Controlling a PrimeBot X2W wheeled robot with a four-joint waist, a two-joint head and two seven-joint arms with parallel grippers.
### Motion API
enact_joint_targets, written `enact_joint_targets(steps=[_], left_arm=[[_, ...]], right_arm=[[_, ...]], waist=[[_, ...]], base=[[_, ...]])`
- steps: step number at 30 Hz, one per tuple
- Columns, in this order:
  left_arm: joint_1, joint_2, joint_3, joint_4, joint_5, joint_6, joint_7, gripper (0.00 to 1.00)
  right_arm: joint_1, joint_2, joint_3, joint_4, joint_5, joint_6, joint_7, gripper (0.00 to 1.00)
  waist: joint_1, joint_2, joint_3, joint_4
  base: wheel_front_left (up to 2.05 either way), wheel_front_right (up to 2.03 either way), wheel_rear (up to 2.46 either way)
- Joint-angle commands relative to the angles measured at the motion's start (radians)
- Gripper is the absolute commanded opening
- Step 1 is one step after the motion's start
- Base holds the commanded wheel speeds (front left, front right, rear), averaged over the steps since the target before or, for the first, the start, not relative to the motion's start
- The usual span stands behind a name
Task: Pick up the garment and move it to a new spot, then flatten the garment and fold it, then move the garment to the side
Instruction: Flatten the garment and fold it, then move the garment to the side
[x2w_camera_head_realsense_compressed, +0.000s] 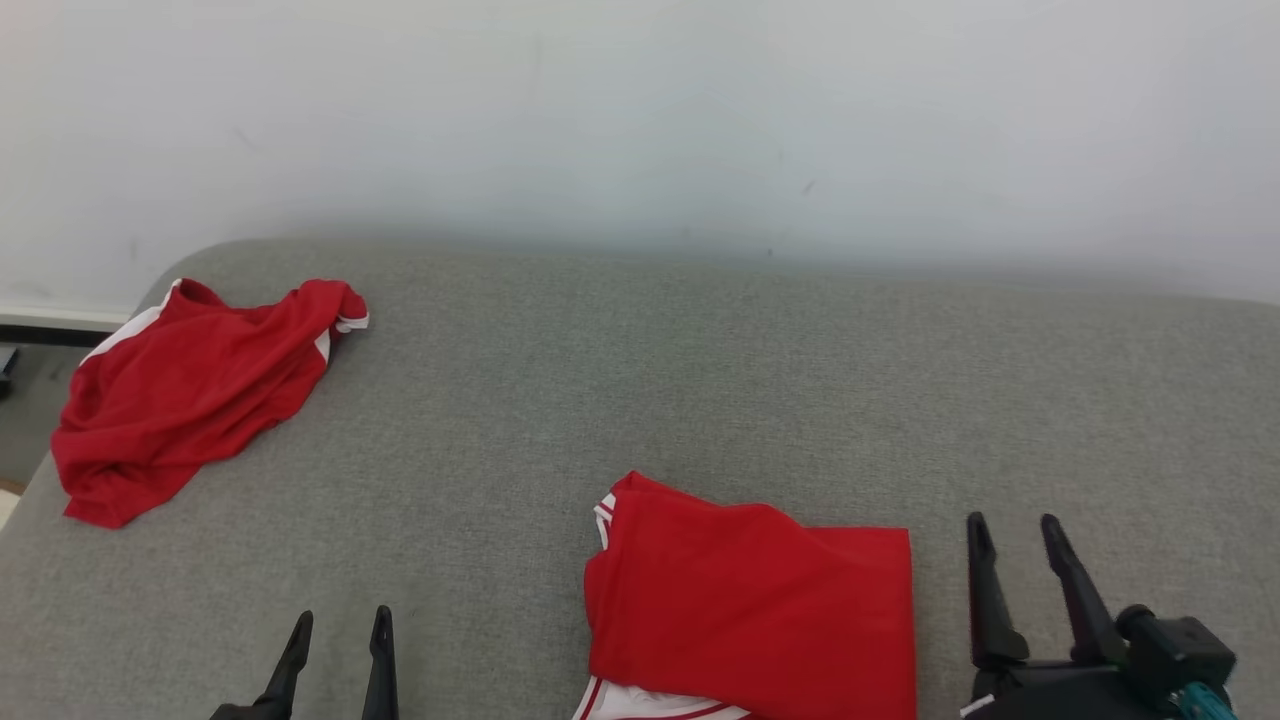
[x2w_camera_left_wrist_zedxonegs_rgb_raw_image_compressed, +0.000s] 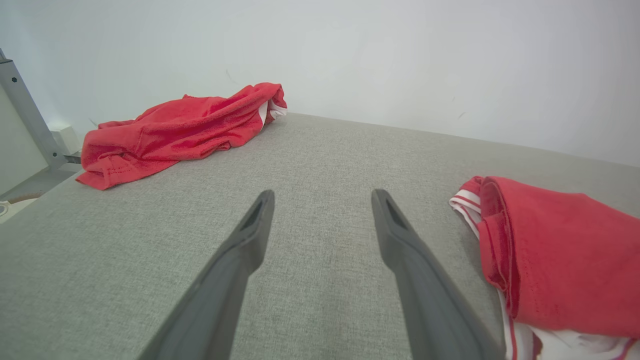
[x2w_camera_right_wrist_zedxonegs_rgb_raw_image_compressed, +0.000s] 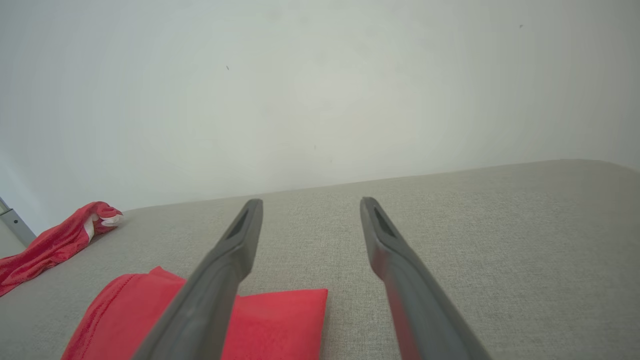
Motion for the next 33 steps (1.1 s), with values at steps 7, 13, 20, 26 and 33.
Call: enact_joint_targets(steps=[7, 13, 20, 26, 33], left_arm=[[0.011, 0.004, -0.002, -0.013, 0.026, 0.001, -0.002, 1.0], [0.022, 0.016, -0.001, -0.021, 0.056, 0.001, -0.002, 1.0], [0.029, 0.013, 0.007, -0.025, 0.073, 0.001, -0.002, 1.0], [0.045, 0.009, 0.012, -0.029, 0.085, 0.003, -0.002, 1.0], [0.052, 0.005, 0.015, -0.027, 0.092, 0.004, -0.002, 1.0]], right_arm=[[0.081, 0.001, -0.072, -0.047, 0.003, -0.002, -0.001, 1.0], [0.13, 0.001, -0.068, -0.065, -0.001, -0.002, -0.001, 1.0], [0.169, 0.0, -0.026, -0.064, -0.019, -0.002, -0.001, 1.0], [0.181, 0.0, -0.012, -0.054, -0.026, -0.002, -0.001, 1.0], [0.181, 0.0, -0.018, -0.03, -0.038, -0.002, -0.001, 1.0]], waist=[[0.0001, 0.0, -0.013, -0.038], [0.0001, 0.0, -0.017, -0.056], [0.0001, 0.0, -0.027, -0.063], [0.0001, 0.0, -0.034, -0.064], [0.0001, 0.0, -0.039, -0.061]], base=[[0.0, 0.0, 0.0], [0.0, 0.0, 0.0], [0.0, 0.0, 0.0], [0.0, 0.0, 0.0], [0.0, 0.0, 0.0]])
